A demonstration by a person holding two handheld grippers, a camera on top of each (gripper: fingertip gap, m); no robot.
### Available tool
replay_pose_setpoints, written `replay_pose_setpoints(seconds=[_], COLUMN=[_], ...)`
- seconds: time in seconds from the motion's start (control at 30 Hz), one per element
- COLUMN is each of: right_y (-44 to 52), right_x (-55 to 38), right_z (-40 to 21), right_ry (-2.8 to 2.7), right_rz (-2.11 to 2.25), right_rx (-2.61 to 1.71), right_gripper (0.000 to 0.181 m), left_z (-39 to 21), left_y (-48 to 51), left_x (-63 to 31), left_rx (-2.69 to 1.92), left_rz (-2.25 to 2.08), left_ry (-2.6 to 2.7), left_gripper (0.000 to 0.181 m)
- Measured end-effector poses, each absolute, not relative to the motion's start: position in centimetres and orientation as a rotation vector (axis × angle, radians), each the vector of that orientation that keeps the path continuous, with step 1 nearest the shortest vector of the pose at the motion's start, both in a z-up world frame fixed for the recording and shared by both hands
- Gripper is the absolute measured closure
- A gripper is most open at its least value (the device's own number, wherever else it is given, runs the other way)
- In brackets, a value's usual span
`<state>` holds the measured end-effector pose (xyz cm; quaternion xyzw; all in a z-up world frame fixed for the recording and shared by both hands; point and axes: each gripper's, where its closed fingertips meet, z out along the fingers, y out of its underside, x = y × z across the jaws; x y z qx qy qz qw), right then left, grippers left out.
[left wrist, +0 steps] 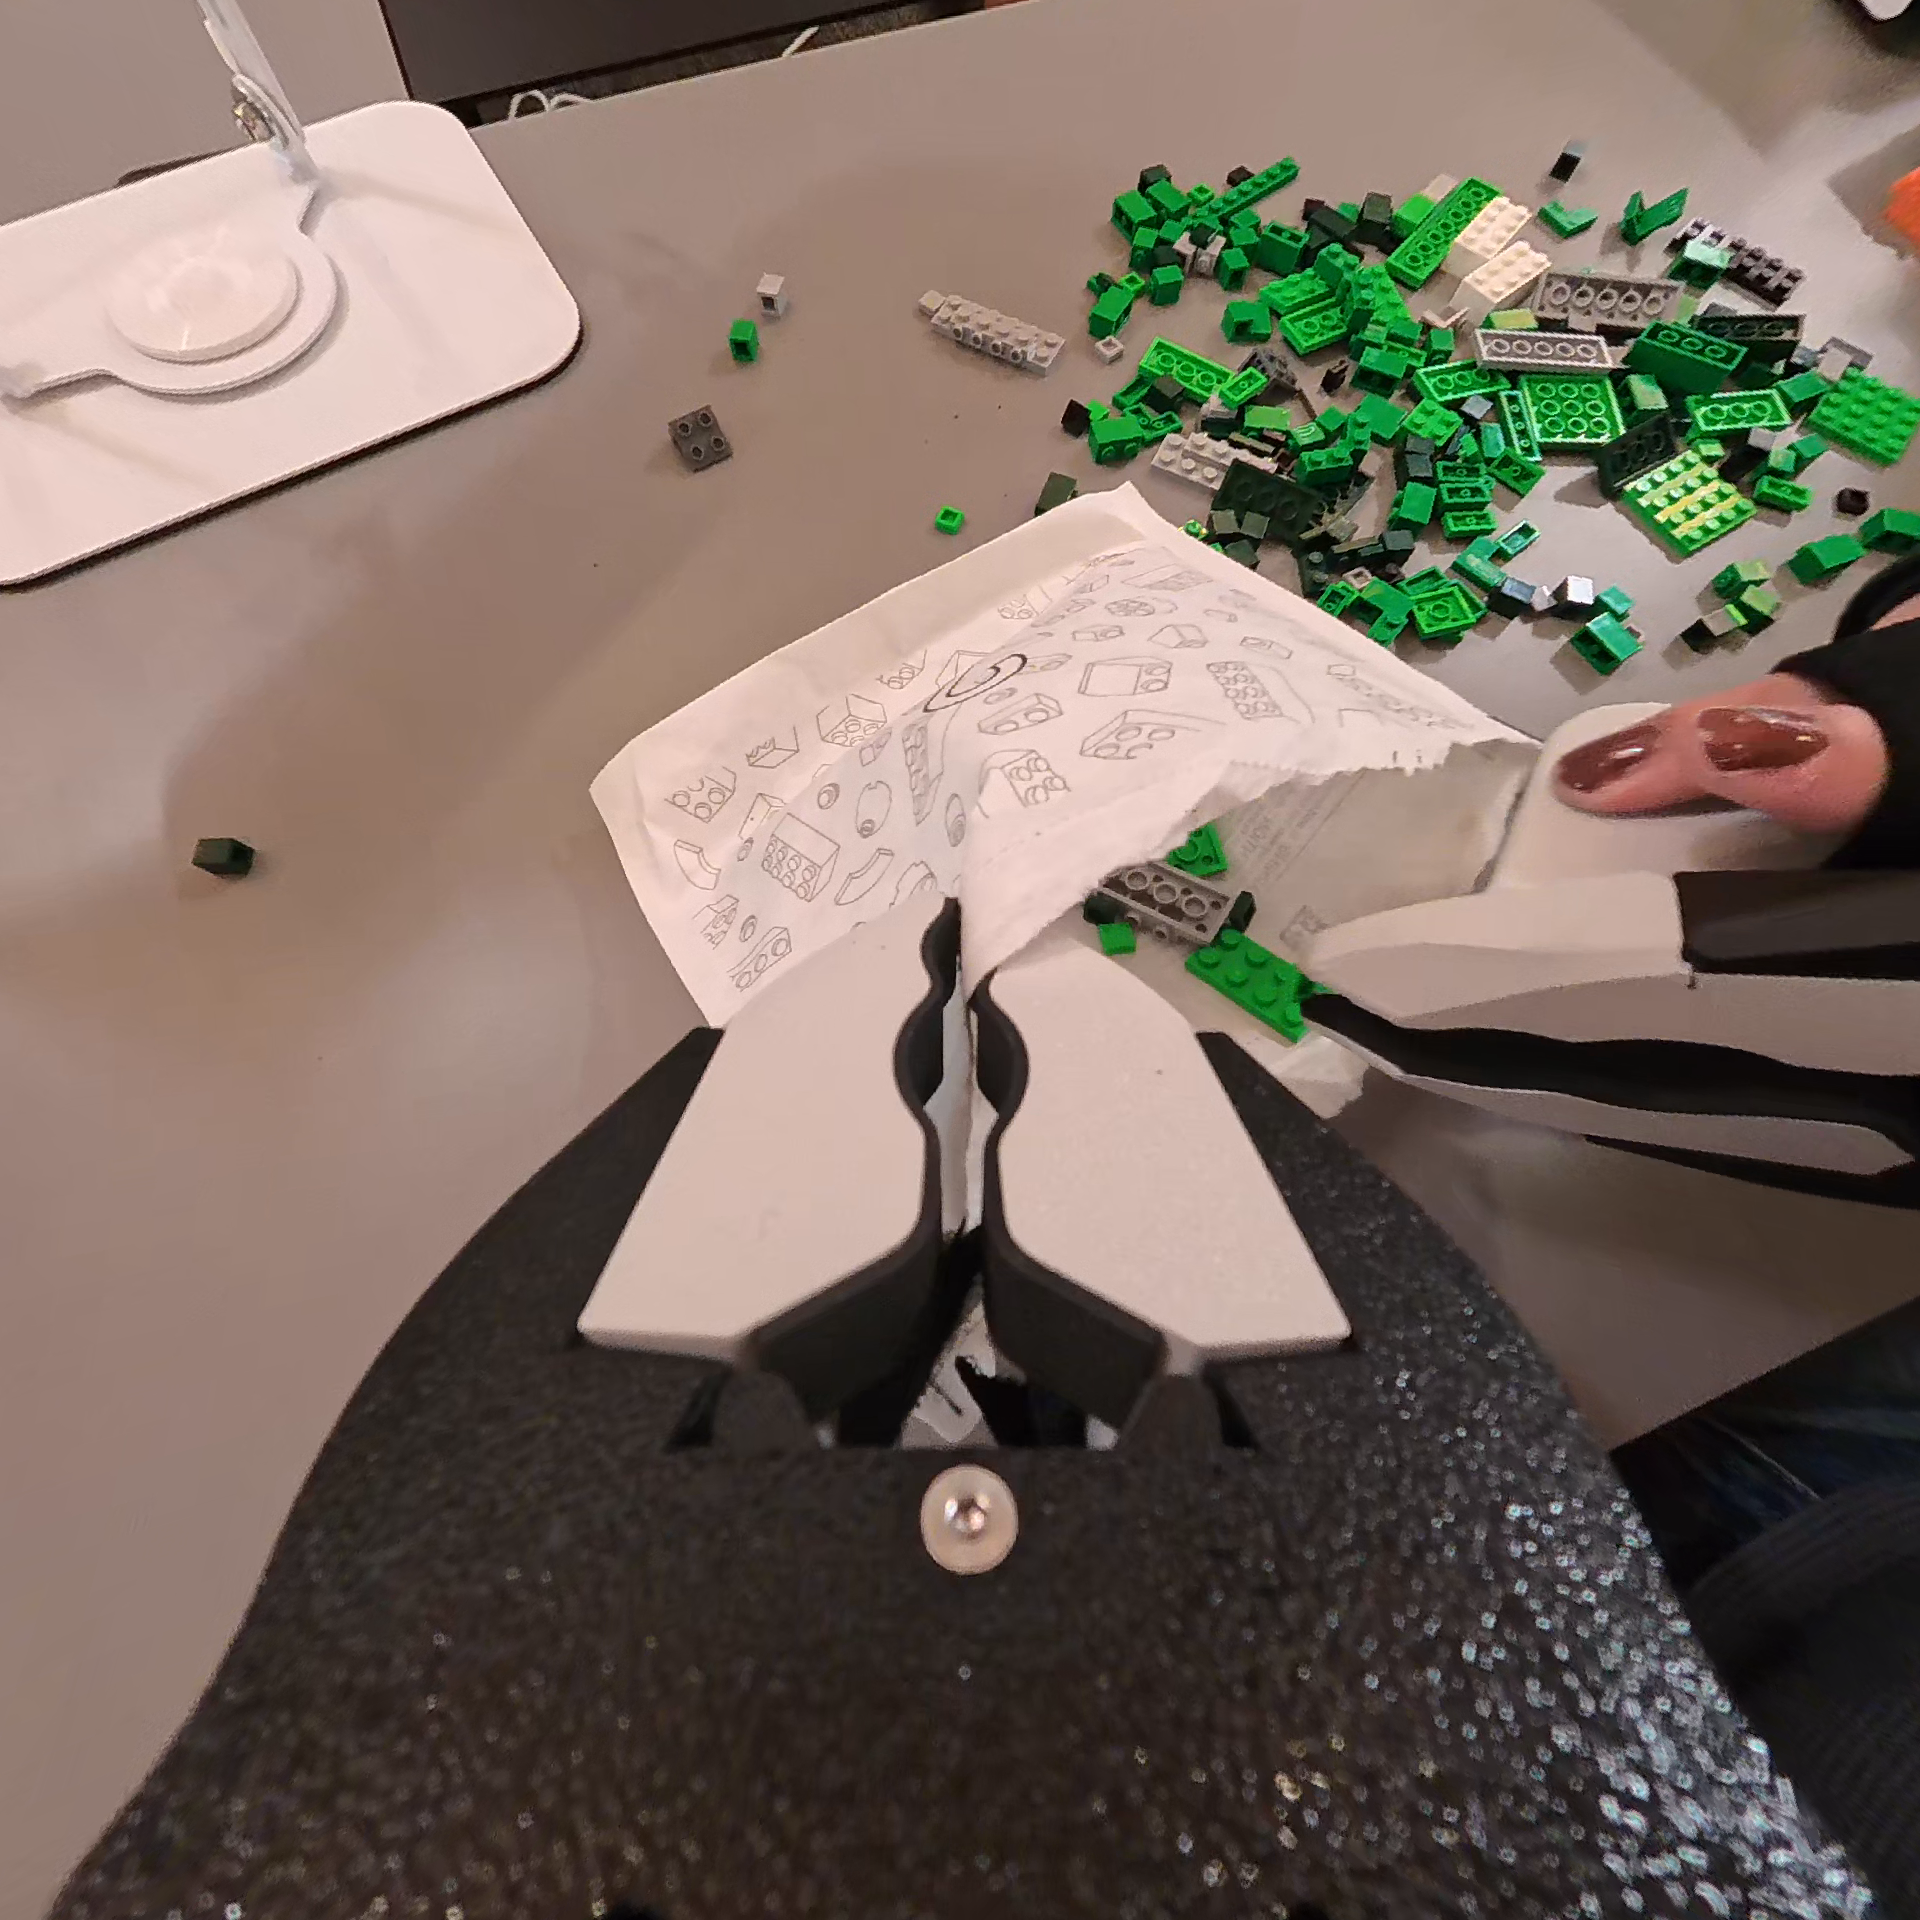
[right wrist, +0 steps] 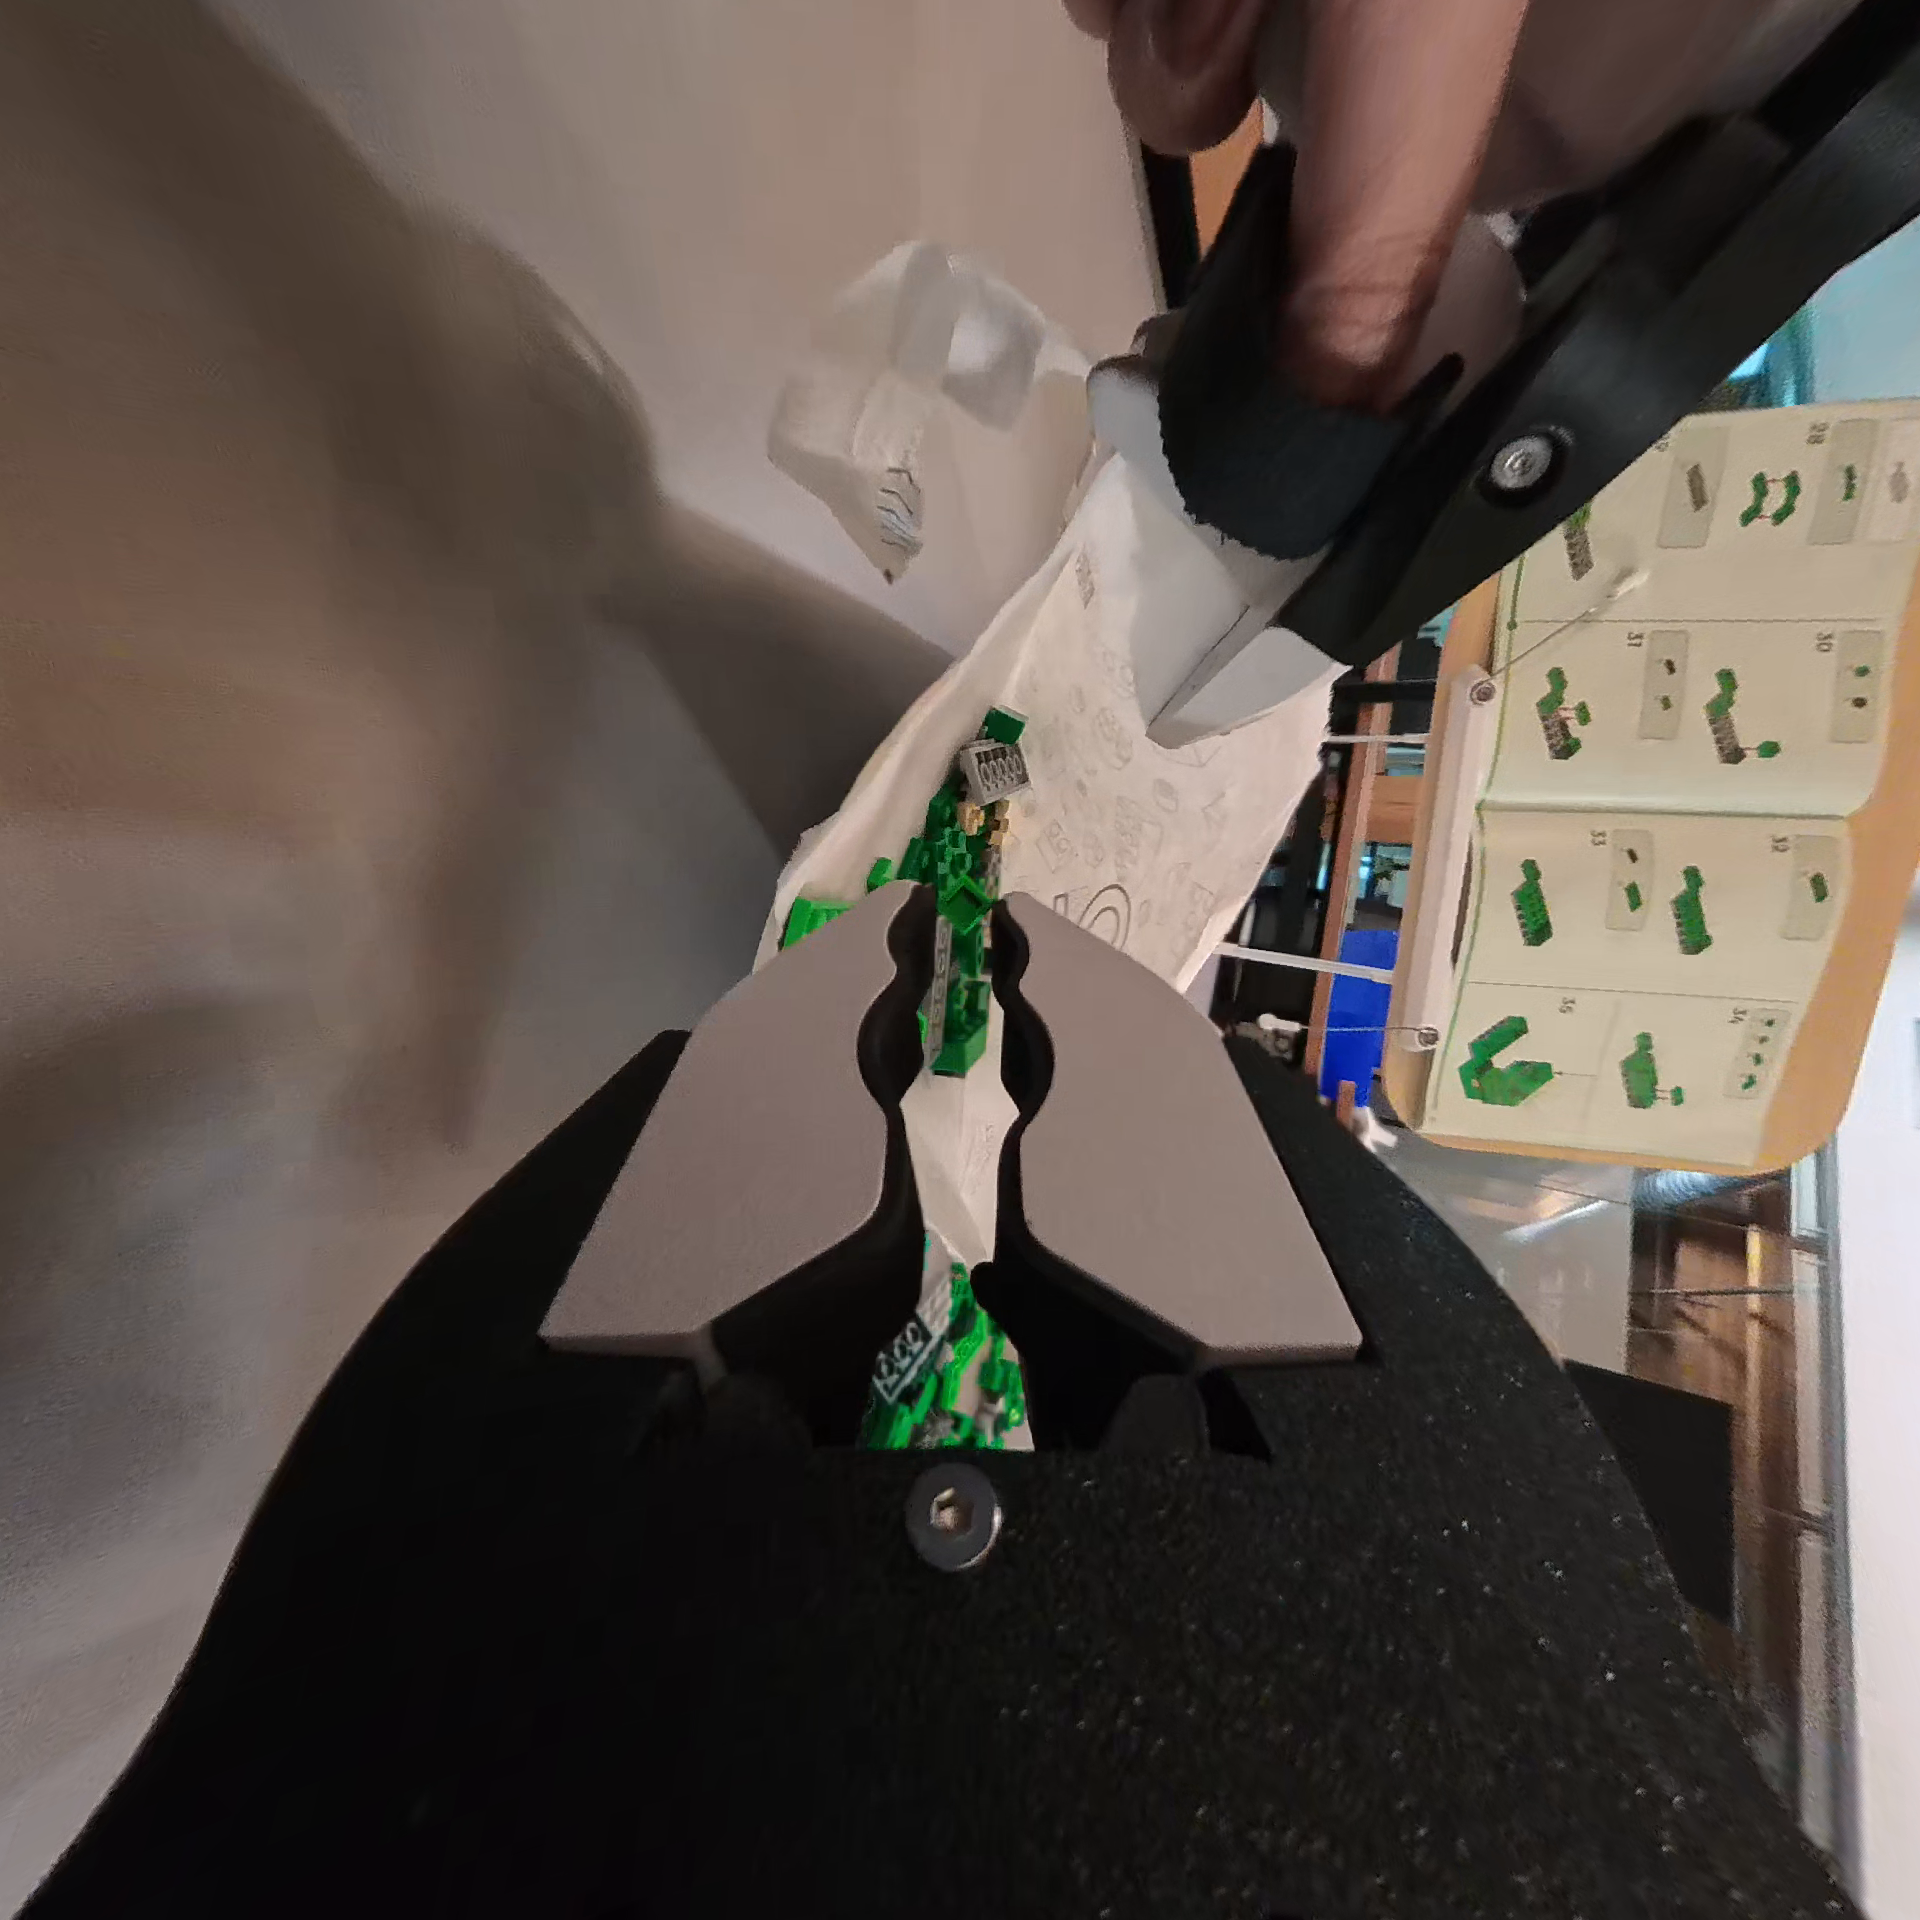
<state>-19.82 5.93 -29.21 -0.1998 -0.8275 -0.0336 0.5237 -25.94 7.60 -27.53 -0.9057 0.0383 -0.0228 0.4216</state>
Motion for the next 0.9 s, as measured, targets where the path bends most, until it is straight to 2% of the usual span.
replay_pose_setpoints(seconds=[0.27,0.43,0.6,0.77,0.9], right_y=[5.3,5.0,11.7,18.8,19.8], right_x=[-19.7,-18.6,-14.7,-9.8,-8.1], right_z=[-29.1,-25.4,-22.2,-24.0,-26.1], right_ry=[-1.959,-1.784,-1.519,-1.428,-1.47], right_rz=[0.02,0.319,0.482,0.534,0.688], right_rx=[-0.478,-0.547,-0.821,-1.135,-1.304], right_gripper=[0.163,0.163,0.163,0.165,0.167], left_z=[-27.5,-27.4,-27.2,-27.0,-27.0], left_y=[7.5,7.4,7.1,6.7,6.6], left_x=[-26.0,-26.7,-27.8,-28.9,-29.3], left_rx=[-2.267,-2.266,-2.263,-2.262,-2.265], left_rz=[-0.062,-0.058,-0.035,-0.024,-0.023], left_ry=[0.099,0.08,0.054,0.016,0.004], left_gripper=[0.181,0.181,0.181,0.181,0.181])
